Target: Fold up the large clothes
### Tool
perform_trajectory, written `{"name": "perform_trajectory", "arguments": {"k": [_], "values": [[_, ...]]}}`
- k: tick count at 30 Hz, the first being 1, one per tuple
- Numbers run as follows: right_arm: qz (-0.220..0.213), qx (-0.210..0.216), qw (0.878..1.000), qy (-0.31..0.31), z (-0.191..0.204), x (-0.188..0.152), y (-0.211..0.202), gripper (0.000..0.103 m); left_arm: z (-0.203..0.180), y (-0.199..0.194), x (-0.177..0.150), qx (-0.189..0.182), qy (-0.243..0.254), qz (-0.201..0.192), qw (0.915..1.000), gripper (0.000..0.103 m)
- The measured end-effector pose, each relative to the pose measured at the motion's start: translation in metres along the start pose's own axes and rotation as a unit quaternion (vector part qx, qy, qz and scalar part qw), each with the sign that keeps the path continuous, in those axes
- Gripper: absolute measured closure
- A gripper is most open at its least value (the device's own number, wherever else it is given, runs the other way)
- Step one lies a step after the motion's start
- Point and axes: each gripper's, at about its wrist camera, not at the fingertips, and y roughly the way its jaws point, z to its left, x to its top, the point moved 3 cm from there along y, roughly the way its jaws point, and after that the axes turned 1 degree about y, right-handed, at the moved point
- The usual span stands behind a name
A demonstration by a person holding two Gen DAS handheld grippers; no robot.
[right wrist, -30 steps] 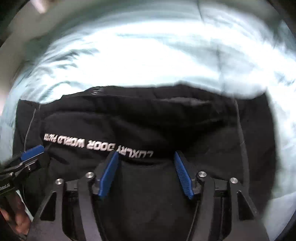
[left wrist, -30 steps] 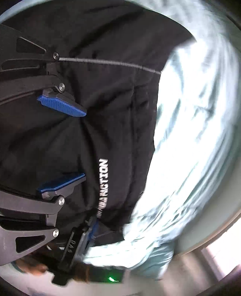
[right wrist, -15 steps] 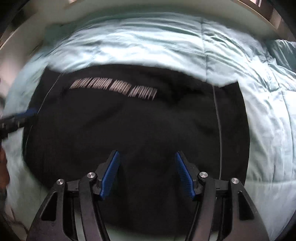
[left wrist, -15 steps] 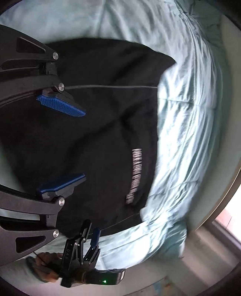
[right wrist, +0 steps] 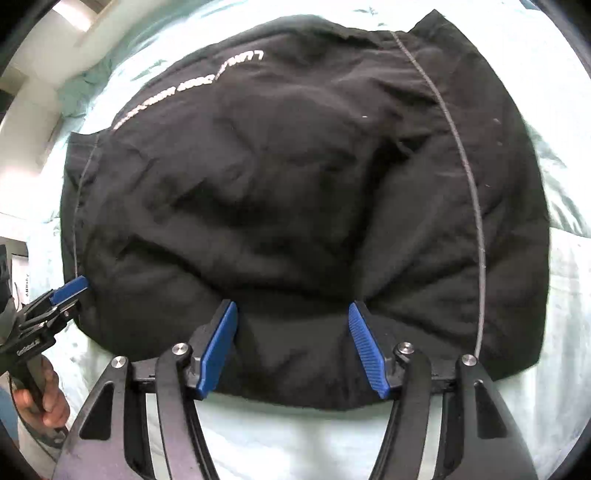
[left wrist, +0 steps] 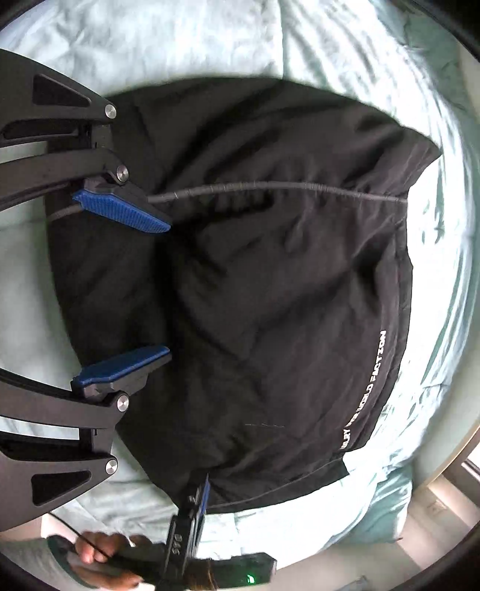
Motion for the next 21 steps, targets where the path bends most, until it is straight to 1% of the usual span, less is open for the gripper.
{"name": "perform_trajectory", "arguments": {"k": [3, 5, 8, 10, 12, 14, 16, 19, 21], "values": [[-0.009, 0.014, 1.0, 0.016, -0.008, -0.008, -0.009, 0.038, 0.012, -0.017, -0.005, -0.009, -0.02, -0.006, 0.9997, 0.037], [-0.023, 0.027, 0.999, 0.03, -0.016, -0.014, -0.021, 0.037, 0.024, -0.031, -0.007, -0.009, -0.041, -0.018, 0.999, 0.037], [-0.055, 0.024, 0.997, 0.043, -0.032, -0.019, -0.041, 0.035, 0.045, -0.054, -0.001, -0.005, -0.069, -0.041, 0.9968, 0.037], [-0.076, 0.017, 0.996, 0.047, -0.043, -0.018, -0.057, 0.034, 0.062, -0.066, 0.006, -0.011, -0.09, -0.057, 0.9943, 0.037], [-0.098, 0.01, 0.994, 0.053, -0.052, -0.008, -0.073, 0.029, 0.076, -0.078, 0.014, -0.006, -0.105, -0.077, 0.9915, 0.037], [-0.118, 0.002, 0.991, 0.057, -0.069, -0.001, -0.088, 0.027, 0.089, -0.09, 0.021, 0.015, -0.119, -0.105, 0.9873, 0.037], [-0.131, -0.015, 0.99, 0.056, -0.078, 0.011, -0.093, 0.023, 0.1, -0.097, 0.025, 0.022, -0.127, -0.114, 0.9851, 0.037], [-0.136, -0.05, 0.988, 0.051, -0.086, 0.026, -0.094, 0.022, 0.107, -0.095, 0.035, 0.006, -0.14, -0.113, 0.9837, 0.037], [-0.137, -0.071, 0.987, 0.047, -0.094, 0.037, -0.093, 0.022, 0.112, -0.088, 0.04, -0.014, -0.154, -0.108, 0.9822, 0.037]]}}
